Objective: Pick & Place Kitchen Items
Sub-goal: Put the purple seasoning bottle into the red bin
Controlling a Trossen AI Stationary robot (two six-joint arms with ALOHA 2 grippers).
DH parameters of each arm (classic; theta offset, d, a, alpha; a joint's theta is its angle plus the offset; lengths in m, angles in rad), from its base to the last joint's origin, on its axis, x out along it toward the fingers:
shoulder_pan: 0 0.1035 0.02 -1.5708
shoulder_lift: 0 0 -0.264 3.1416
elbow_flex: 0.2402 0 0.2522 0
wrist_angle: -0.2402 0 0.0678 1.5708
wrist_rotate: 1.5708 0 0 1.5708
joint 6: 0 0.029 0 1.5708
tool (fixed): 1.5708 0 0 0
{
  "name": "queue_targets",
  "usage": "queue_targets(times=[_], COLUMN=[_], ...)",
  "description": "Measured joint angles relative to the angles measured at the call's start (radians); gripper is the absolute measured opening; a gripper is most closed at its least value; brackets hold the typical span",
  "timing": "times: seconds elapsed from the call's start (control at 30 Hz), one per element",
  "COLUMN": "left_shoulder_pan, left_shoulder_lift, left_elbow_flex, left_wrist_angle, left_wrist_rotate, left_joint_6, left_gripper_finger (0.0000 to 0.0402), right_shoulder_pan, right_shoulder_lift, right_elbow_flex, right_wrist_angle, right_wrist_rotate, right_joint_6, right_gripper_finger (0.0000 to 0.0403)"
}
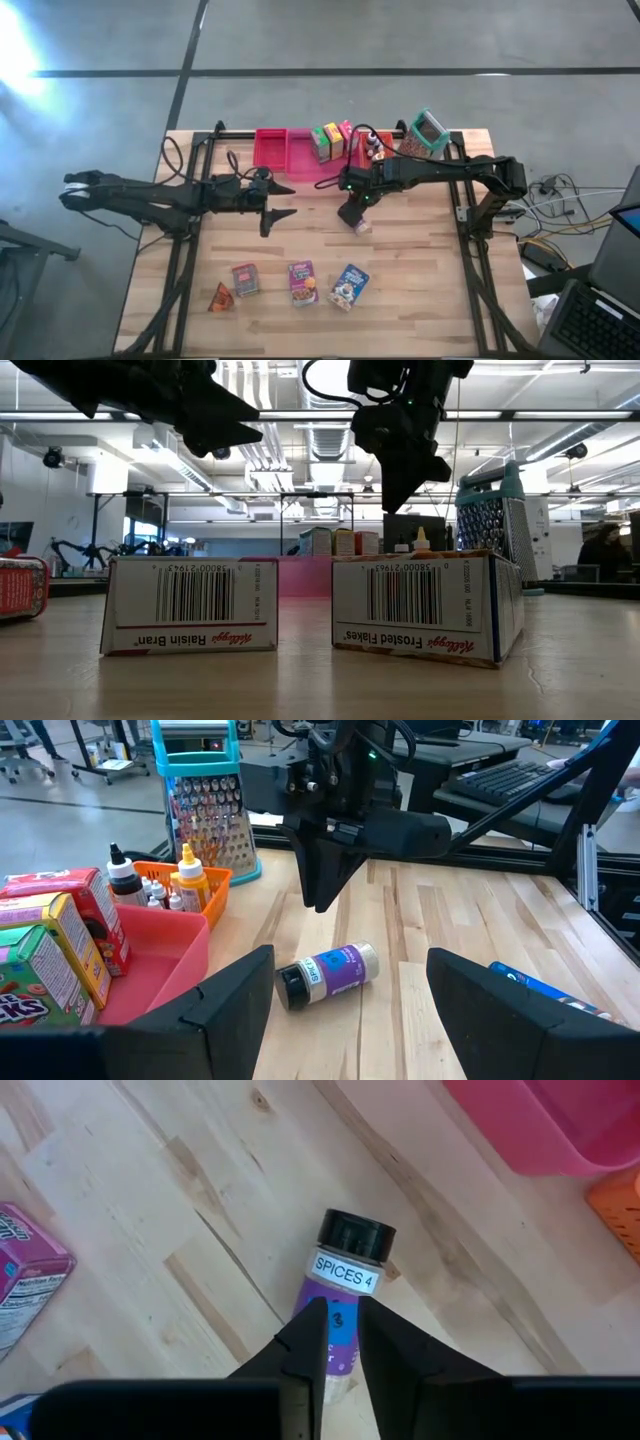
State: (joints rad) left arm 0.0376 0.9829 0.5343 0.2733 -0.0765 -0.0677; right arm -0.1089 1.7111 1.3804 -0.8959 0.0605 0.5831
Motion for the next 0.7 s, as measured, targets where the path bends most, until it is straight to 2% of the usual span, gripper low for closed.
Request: queue_targets(times=[0.4,0.7], left_shoulder_pan=[0.0,0.0], left_shoulder_lift=[0.0,0.0], left_elbow_flex=[0.0,0.0], left_wrist_angle=[0.0,0.0], left_wrist_rotate=[0.004,0.003], left_joint_6=[0.0,0.0], left_gripper_finger=[0.0268,0.0268], right_shoulder_pan=[0.0,0.0], right_shoulder_lift=[0.0,0.0], right_elbow_flex=[0.0,0.0], right_wrist_angle=[0.013,0.017], right_wrist_rotate=[0.0,0.0], right_joint_6=[0.0,0.0], right_gripper_finger=[0.0033,0.0056])
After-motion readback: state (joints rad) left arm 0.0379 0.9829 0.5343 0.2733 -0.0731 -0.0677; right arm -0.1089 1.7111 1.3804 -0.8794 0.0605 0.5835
